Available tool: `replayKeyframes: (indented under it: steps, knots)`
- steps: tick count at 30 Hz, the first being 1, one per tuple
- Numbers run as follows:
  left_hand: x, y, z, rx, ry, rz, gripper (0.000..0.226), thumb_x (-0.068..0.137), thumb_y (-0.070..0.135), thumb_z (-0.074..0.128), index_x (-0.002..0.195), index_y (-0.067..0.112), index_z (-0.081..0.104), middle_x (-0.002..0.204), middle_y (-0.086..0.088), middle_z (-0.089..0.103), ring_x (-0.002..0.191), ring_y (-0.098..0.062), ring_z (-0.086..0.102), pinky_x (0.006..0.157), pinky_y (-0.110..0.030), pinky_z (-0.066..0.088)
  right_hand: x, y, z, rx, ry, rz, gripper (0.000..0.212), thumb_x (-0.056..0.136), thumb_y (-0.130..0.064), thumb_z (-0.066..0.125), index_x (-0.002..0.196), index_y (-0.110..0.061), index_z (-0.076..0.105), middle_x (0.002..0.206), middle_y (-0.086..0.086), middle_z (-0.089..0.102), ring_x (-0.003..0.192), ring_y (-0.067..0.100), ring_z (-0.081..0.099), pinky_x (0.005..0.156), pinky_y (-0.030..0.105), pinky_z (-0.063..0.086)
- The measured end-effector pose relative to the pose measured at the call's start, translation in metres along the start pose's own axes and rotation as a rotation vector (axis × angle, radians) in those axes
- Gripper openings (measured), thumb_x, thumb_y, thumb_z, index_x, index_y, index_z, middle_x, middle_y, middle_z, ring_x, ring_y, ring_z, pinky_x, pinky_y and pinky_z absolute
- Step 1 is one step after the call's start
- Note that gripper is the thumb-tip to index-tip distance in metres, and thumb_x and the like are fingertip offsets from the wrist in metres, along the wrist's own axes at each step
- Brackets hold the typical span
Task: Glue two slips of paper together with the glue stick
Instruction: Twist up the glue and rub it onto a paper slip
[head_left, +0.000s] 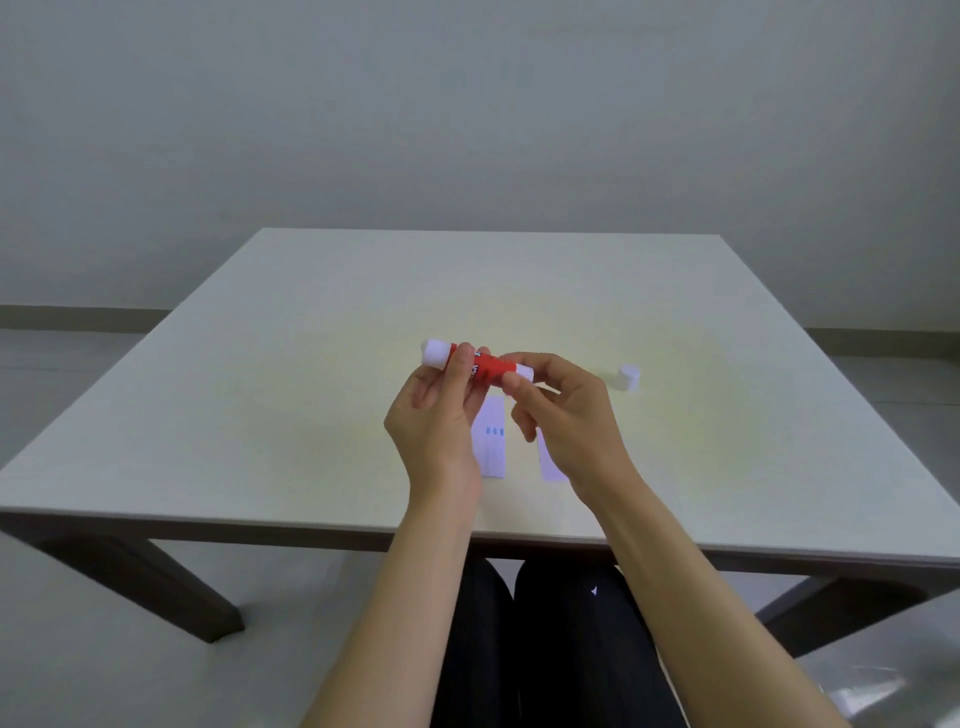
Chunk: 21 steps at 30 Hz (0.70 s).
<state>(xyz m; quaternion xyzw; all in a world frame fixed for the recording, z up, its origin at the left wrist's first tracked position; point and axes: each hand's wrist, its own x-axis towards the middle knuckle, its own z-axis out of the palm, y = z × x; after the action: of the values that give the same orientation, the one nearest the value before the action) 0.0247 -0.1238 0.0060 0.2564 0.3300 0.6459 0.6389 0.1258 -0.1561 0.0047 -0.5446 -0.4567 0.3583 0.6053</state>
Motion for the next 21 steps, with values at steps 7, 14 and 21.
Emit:
replayKeyframes:
  steps: [7,14,21]
  knots:
    - [-0.005,-0.002,0.006,0.053,-0.084,0.017,0.006,0.081,0.012,0.071,0.082,0.006,0.072,0.079,-0.002,0.076,0.087,-0.021,0.074,0.073,-0.023,0.057,0.001,0.002,0.006,0.013,0.124,0.104,0.063,0.092,-0.051,0.042,0.064,0.002,0.06,0.051,0.001,0.045,0.04,0.007,0.033,0.046,0.017,0.029]
    - [-0.005,-0.004,0.007,0.067,-0.076,0.075,0.003,0.079,0.01,0.072,0.077,0.01,0.073,0.082,-0.003,0.075,0.087,-0.021,0.074,0.072,-0.023,0.057,-0.009,0.006,-0.005,0.257,0.0,0.066,0.023,0.096,-0.023,0.051,0.093,-0.002,0.061,0.058,-0.001,0.06,0.045,0.014,0.047,0.05,0.024,0.04]
    - [-0.005,-0.004,0.003,0.071,-0.132,0.057,0.002,0.079,0.011,0.072,0.078,0.012,0.074,0.083,-0.002,0.076,0.087,-0.021,0.074,0.073,-0.024,0.057,-0.008,0.0,-0.007,0.12,0.008,0.265,0.05,0.093,-0.049,0.045,0.083,-0.003,0.062,0.06,0.002,0.05,0.043,0.014,0.039,0.046,0.02,0.033]
